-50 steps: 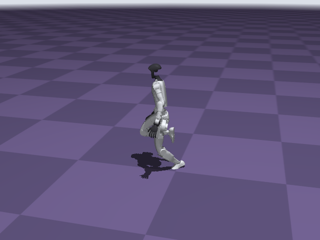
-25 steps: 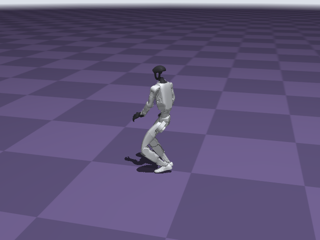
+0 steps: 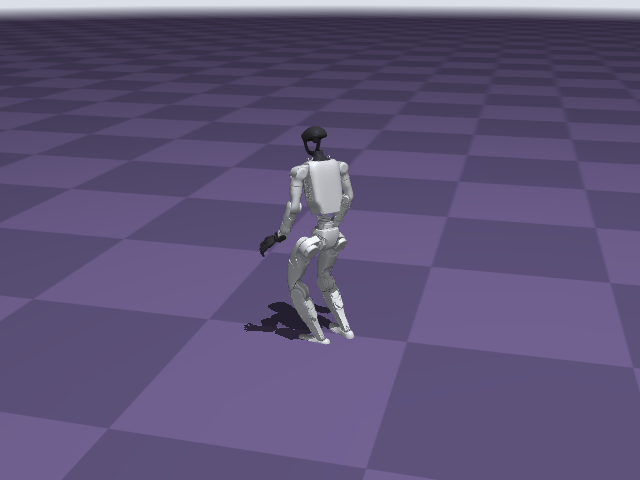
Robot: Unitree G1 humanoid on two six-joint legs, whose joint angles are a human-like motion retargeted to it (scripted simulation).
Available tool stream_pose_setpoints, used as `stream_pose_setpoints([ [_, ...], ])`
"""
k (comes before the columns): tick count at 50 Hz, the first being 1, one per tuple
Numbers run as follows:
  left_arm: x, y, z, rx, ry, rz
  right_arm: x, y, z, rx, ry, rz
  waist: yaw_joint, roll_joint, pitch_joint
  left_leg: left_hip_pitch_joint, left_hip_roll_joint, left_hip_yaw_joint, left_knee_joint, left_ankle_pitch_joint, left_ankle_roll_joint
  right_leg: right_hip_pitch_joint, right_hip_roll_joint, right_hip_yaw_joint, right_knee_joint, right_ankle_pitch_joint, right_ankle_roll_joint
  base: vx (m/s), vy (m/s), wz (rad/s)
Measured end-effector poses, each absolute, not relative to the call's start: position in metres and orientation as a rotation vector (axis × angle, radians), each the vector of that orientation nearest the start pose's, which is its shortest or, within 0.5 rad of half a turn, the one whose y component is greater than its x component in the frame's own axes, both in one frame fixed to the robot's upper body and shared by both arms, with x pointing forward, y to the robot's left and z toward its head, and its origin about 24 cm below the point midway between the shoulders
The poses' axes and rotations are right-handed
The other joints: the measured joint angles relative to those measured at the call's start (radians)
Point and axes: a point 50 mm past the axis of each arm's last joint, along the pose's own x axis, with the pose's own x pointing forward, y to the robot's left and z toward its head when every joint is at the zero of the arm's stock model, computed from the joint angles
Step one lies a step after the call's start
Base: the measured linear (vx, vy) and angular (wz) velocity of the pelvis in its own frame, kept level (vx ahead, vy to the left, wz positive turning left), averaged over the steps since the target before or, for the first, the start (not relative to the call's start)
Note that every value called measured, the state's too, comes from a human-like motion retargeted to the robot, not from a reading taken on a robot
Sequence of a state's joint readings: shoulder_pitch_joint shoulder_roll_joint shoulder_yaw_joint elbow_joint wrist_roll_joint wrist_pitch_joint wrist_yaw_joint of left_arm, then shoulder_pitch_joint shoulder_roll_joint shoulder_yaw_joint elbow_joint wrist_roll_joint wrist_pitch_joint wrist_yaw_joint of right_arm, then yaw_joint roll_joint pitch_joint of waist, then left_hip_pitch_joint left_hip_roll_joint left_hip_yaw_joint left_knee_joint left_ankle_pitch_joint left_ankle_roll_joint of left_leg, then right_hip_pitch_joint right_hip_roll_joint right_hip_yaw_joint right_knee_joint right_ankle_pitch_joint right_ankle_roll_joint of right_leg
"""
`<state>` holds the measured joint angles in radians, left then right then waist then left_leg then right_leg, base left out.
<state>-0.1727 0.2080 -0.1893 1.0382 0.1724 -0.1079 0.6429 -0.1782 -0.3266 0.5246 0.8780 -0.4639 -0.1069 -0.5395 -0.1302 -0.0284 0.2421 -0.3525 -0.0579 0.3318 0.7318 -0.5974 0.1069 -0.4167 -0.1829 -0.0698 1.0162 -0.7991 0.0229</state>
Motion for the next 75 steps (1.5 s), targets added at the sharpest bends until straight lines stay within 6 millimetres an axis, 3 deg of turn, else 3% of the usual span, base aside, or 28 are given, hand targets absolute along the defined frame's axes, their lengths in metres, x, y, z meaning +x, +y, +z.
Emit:
stream_pose_setpoints([
  [12,0.168,0.216,-0.123,0.696,0.711,0.407,0.223,-0.2,-0.08,-1.108,0.272,0.027,-0.009,-0.031,-0.011,0.038,-0.033,0.056,-0.084,0.031,0.017,0.031,-0.072,-0.038,0.037,0.012,-0.008,-0.01,0.07,-0.15],
  [21,0.177,0.223,-0.121,0.76,0.714,0.33,0.233,-0.183,-0.078,-1.181,0.234,0.162,0.012,-0.071,-0.01,-0.026,-0.013,0.075,-0.083,0.068,0.017,0.009,-0.077,-0.081,0.012,-0.019,-0.031,-0.11,-0.04,-0.09],
  [29,0.199,0.208,-0.112,0.779,0.636,0.204,0.24,-0.163,-0.078,-1.17,0.216,0.254,0.031,-0.082,-0.02,-0.133,0.062,0.091,-0.039,0.107,-0.002,-0.068,-0.055,-0.116,0.019,-0.021,-0.063,-0.14,-0.09,-0.24],
  [35,0.202,0.199,-0.108,0.766,0.57,0.114,0.232,-0.156,-0.081,-1.115,0.222,0.269,0.009,-0.126,-0.063,-0.137,0.05,0.104,-0.153,0.207,-0.032,-0.088,-0.151,-0.119,0.139,-0.007,-0.074,-0.19,-0.11,-0.18],
  [40,0.188,0.196,-0.113,0.767,0.569,0.061,0.222,-0.159,-0.086,-1.086,0.247,0.233,-0.012,-0.188,-0.101,-0.137,0.019,0.122,-0.204,0.278,-0.036,-0.025,-0.271,-0.056,0.304,0.079,-0.055,-0.26,-0.11,-0.11],
  [43,0.175,0.201,-0.118,0.779,0.595,0.056,0.216,-0.164,-0.09,-1.072,0.28,0.188,-0.012,-0.226,-0.118,-0.13,0.004,0.131,-0.243,0.324,-0.032,0.037,-0.295,-0.001,0.331,0.122,-0.026,-0.31,-0.13,-0.2],
  [45,0.167,0.207,-0.122,0.795,0.623,0.077,0.214,-0.166,-0.093,-1.06,0.306,0.148,0.0,-0.237,-0.121,-0.13,0.021,0.127,-0.253,0.34,-0.034,0.083,-0.267,0.029,0.31,0.13,-0.008,-0.33,-0.16,-0.32],
  [48,0.15,0.213,-0.13,0.797,0.695,0.123,0.212,-0.172,-0.096,-1.044,0.343,0.09,-0.001,-0.272,-0.121,-0.179,0.043,0.123,-0.187,0.354,-0.037,0.132,-0.246,0.068,0.267,0.052,0.003,-0.37,-0.21,-0.3],
  [52,0.137,0.224,-0.135,0.785,0.774,0.238,0.222,-0.174,-0.091,-1.02,0.337,0.003,0.046,-0.213,-0.078,-0.239,0.186,0.0,-0.136,0.373,-0.116,0.147,-0.058,0.072,0.138,-0.074,-0.071,-0.45,-0.26,-1.0],
  [54,0.13,0.225,-0.138,0.775,0.811,0.276,0.224,-0.176,-0.091,-1.019,0.334,-0.02,0.063,-0.186,-0.063,-0.276,0.251,-0.069,-0.105,0.37,-0.161,0.129,0.019,0.064,0.078,-0.074,-0.103,-0.51,-0.3,-1.05],
  [58,0.124,0.224,-0.141,0.77,0.844,0.301,0.219,-0.181,-0.094,-1.03,0.359,-0.041,0.053,-0.162,-0.049,-0.317,0.335,-0.097,-0.013,0.326,-0.19,0.096,0.112,0.038,0.023,-0.074,-0.13,-0.44,-0.33,-0.64],
  [60,0.127,0.22,-0.141,0.781,0.83,0.288,0.211,-0.185,-0.099,-1.038,0.386,-0.039,0.043,-0.155,-0.045,-0.319,0.348,-0.105,0.063,0.272,-0.189,0.085,0.142,0.03,0.015,-0.074,-0.128,-0.37,-0.32,-0.52],
  [65,0.164,0.207,-0.127,0.839,0.672,0.232,0.187,-0.199,-0.111,-1.046,0.463,-0.018,0.036,-0.124,-0.011,-0.209,0.339,-0.102,0.297,0.101,-0.157,0.109,0.203,0.01,-0.044,-0.017,-0.093,-0.33,-0.24,-0.6],
  [69,0.207,0.189,-0.102,0.83,0.47,0.203,0.162,-0.209,-0.123,-1.048,0.556,0.008,0.047,-0.041,0.014,-0.075,0.355,-0.123,0.495,0.017,-0.152,0.133,0.309,-0.004,-0.149,0.082,-0.081,-0.33,-0.17,-0.63],
  [75,0.261,0.156,-0.052,0.745,0.165,0.168,0.124,-0.215,-0.14,-1.046,0.717,0.023,0.031,0.061,0.002,0.149,0.317,-0.174,0.548,0.012,-0.175,0.106,0.416,-0.032,-0.273,0.191,-0.071,-0.28,-0.12,-0.3],
])
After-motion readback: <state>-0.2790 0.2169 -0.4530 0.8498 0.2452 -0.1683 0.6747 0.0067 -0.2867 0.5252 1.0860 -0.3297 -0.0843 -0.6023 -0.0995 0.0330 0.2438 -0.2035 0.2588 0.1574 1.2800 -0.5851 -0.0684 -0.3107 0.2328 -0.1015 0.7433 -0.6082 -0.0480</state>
